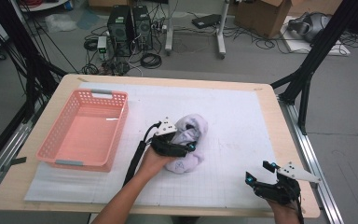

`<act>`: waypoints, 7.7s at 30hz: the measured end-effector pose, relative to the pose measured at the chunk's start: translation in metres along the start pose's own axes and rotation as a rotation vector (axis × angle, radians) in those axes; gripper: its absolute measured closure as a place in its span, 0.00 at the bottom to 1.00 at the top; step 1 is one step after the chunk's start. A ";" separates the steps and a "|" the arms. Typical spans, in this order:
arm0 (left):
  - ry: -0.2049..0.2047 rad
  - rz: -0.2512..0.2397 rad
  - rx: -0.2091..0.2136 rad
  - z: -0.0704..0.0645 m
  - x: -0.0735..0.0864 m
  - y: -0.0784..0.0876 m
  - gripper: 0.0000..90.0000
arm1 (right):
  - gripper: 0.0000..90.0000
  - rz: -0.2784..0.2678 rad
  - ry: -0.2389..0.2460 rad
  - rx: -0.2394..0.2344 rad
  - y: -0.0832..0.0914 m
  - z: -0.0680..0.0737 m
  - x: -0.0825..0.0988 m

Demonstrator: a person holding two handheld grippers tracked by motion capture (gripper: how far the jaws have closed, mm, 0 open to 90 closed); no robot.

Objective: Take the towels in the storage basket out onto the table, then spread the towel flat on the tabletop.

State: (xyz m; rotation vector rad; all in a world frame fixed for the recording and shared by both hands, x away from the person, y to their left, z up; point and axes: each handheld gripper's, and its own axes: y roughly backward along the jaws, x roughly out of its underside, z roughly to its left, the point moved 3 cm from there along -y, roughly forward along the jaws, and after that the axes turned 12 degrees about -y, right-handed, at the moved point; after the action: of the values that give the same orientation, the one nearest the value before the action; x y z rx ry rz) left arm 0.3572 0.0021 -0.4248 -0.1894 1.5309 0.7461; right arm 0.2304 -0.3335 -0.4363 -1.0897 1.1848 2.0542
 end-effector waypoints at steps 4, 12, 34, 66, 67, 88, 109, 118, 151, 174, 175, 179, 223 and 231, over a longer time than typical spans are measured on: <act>-0.002 -0.064 -0.018 0.006 -0.008 0.020 0.24 | 0.17 0.002 -0.007 0.003 0.000 -0.002 0.000; 0.021 -0.098 -0.030 0.014 0.001 0.064 0.24 | 0.17 0.005 -0.002 0.002 -0.001 0.001 0.000; 0.002 -0.154 -0.049 0.010 0.030 0.097 0.24 | 0.17 0.005 -0.009 0.016 -0.002 -0.004 -0.001; 0.027 -0.048 -0.031 0.010 0.032 0.076 0.39 | 0.17 0.028 -0.010 0.006 -0.009 0.000 0.001; 0.022 -0.045 -0.026 0.009 0.031 0.073 0.39 | 0.17 0.030 -0.004 0.005 -0.010 0.001 0.001; -0.110 0.085 0.041 -0.005 0.017 0.034 0.88 | 0.17 0.142 0.069 -0.035 -0.043 0.026 0.004; 0.041 0.010 -0.010 0.013 0.036 0.067 0.88 | 0.57 0.256 0.209 -0.251 -0.125 0.102 -0.003; 0.056 -0.033 -0.012 0.016 0.033 0.074 0.88 | 0.91 0.333 0.278 -0.238 -0.133 0.107 0.000; 0.037 -0.050 -0.013 0.012 0.033 0.071 0.90 | 0.57 0.223 0.204 -0.326 -0.125 0.129 -0.021; 0.081 -0.090 -0.118 0.029 0.033 0.085 0.92 | 0.91 0.019 0.069 -0.192 -0.098 0.075 -0.092; 0.081 -0.088 -0.127 0.030 0.033 0.085 0.92 | 0.91 0.002 0.055 -0.167 -0.097 0.069 -0.096; 0.092 -0.089 -0.145 0.034 0.034 0.088 0.92 | 0.91 -0.068 -0.004 -0.069 -0.087 0.046 -0.105; 0.158 0.028 -0.211 0.096 -0.019 -0.001 0.49 | 0.89 0.225 0.203 -0.098 -0.194 0.030 -0.135; 0.119 0.028 -0.149 0.085 -0.023 -0.003 0.51 | 0.90 0.036 0.083 0.253 -0.180 -0.007 -0.152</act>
State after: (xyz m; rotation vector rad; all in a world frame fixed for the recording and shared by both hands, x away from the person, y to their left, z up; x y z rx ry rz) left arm 0.4320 0.0396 -0.3978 -0.3293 1.5937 0.8857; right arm 0.4505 -0.2604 -0.3920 -1.0448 1.4701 1.8385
